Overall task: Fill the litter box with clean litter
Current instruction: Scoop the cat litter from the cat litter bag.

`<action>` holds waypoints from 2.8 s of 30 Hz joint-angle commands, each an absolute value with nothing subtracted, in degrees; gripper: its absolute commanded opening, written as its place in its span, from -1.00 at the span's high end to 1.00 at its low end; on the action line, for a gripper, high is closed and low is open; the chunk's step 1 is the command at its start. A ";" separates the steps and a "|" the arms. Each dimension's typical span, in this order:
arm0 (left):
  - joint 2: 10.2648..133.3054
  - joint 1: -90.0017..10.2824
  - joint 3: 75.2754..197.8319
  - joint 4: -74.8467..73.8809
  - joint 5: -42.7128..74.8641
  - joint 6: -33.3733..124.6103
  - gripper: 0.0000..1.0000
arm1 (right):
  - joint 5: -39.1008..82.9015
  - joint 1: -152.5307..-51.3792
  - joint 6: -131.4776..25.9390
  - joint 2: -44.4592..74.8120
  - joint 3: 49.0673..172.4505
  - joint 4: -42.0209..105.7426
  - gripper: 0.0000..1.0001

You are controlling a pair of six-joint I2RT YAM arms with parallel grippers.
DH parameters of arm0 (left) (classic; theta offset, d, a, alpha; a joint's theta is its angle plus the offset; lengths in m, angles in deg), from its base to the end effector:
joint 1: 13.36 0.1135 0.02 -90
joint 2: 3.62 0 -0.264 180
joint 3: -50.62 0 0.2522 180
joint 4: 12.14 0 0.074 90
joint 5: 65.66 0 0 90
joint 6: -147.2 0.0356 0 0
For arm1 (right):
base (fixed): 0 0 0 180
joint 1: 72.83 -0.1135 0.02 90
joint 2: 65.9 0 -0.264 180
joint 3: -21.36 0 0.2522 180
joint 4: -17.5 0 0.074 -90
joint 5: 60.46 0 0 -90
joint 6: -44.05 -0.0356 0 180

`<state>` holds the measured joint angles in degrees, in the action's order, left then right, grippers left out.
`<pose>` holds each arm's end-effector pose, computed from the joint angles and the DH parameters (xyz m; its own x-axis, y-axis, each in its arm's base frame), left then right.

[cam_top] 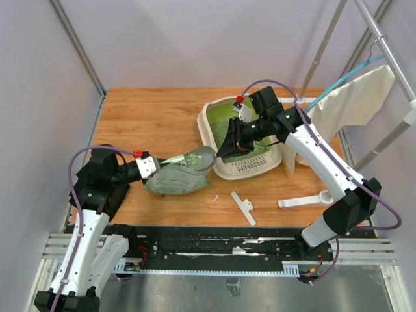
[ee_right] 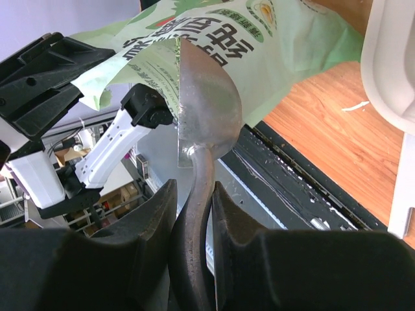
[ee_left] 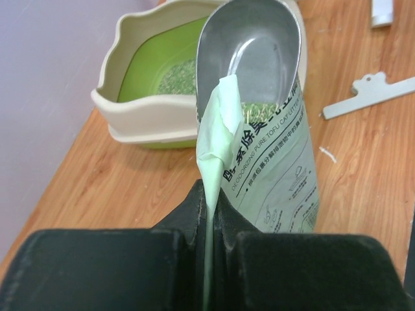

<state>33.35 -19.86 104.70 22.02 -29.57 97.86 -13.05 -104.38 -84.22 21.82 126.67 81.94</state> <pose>0.1367 -0.0445 0.3186 0.3226 0.3495 -0.8796 0.8227 0.3560 0.4432 0.2588 0.1872 0.3804 -0.9710 -0.0611 -0.2311 -0.2270 0.5389 0.8112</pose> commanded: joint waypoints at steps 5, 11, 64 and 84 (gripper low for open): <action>31.87 -19.60 111.41 19.02 -26.84 106.18 0.99 | -13.26 -104.60 -86.81 22.80 128.56 76.34 0.99; 31.87 -19.60 113.65 18.79 -25.75 106.84 0.99 | -14.61 -103.08 -86.79 20.87 124.34 74.53 0.99; 37.54 -20.91 123.75 35.26 -22.40 115.30 0.99 | -7.80 -107.91 -81.00 20.12 129.87 79.95 0.99; 30.35 -20.92 114.18 21.97 -22.69 105.82 0.99 | -26.90 -102.31 -113.52 10.54 95.66 27.47 0.99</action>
<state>32.98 -20.71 113.70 38.46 -19.48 108.20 -24.78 -101.97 -104.59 11.55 98.63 42.99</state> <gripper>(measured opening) 0.039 0.254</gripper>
